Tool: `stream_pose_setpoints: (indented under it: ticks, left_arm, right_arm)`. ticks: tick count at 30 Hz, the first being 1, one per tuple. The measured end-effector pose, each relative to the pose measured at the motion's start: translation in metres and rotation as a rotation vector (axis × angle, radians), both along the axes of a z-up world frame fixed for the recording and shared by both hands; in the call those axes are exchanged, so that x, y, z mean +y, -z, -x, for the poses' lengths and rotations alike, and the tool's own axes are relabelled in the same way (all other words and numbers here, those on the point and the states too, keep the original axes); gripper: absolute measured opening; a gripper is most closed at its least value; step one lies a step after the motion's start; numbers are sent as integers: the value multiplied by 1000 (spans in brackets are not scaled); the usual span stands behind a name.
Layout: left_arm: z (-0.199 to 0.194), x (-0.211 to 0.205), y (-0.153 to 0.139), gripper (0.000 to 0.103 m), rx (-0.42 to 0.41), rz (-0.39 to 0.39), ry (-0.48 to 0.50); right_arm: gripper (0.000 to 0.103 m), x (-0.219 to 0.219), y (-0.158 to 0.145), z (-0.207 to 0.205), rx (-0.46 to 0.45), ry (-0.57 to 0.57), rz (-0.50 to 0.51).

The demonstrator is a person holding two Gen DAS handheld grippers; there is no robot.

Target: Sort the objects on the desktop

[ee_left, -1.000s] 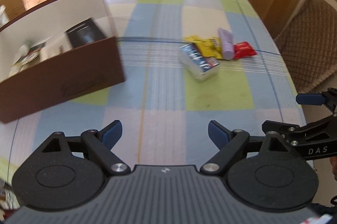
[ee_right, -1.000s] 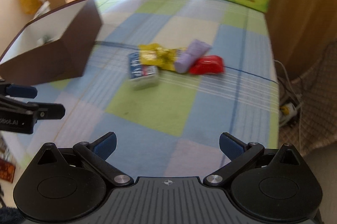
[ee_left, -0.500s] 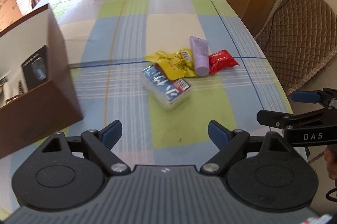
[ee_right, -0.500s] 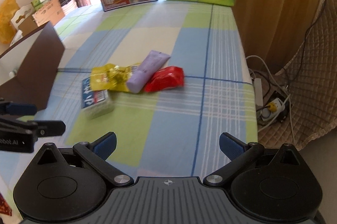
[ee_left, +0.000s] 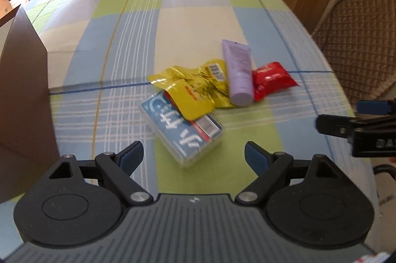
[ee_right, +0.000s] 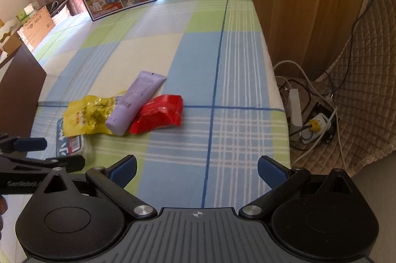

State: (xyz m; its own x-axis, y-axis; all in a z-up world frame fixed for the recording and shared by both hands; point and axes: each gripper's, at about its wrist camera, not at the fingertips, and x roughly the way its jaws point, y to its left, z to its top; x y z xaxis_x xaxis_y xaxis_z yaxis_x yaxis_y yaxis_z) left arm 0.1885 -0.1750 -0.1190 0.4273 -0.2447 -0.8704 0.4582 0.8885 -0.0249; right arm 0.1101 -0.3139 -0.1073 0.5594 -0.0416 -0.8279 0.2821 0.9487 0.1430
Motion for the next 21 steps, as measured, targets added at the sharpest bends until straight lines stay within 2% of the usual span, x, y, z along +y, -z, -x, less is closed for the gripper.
stream_pose_setpoints:
  ticks: [7,10,15,18,19,21]
  left_arm:
    - [-20,-10,15,85,-21,-39,-29]
    - [-23,-9,17,84,-21,-27,-33]
    - [-23,-6,19,76,-35,-11,-21]
    - [-20,-2,18,68,-48,-4,-20]
    - [-19,1,18,62,-50,-2,-20]
    - [-16,6,17,59,-57,-5,-21]
  right_arm:
    - [101,-4,3,-11,-1,-9,-8]
    - [101,-3,4,-15,-6,-23,-11]
    - [101,2,5,-21,-10,-47,-8]
    - [101,6,5,-23,-15,-61,-7]
    - [101,7,5,-24,-17,-66,-6]
    - [101,9,5,-25,-18,-75,-2]
